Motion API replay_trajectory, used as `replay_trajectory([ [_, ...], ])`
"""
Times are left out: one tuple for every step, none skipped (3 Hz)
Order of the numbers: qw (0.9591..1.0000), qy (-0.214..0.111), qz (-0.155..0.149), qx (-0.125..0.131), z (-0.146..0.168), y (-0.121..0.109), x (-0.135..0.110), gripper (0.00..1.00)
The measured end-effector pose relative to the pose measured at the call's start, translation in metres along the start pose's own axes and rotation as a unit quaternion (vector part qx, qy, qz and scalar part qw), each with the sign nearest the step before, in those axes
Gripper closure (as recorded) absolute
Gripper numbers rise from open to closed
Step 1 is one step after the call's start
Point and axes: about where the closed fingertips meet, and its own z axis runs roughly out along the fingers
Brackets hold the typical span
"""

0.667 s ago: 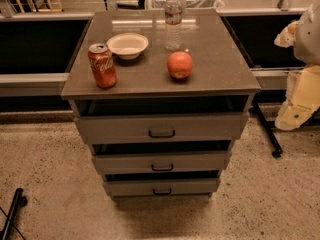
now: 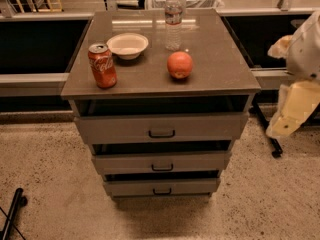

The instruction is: Open bottom drawer

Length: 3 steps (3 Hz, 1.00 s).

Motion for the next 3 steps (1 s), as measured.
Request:
replay_trajectory([
  [0.9975, -0.059, 0.005, -0.038, 0.076, 0.033, 0.001, 0.00],
  [0.9926, -0.092, 0.002, -0.079, 0.169, 0.067, 0.005, 0.00],
  [0.9929, -0.097, 0.008, -0.069, 0.189, 0.066, 0.006, 0.00],
])
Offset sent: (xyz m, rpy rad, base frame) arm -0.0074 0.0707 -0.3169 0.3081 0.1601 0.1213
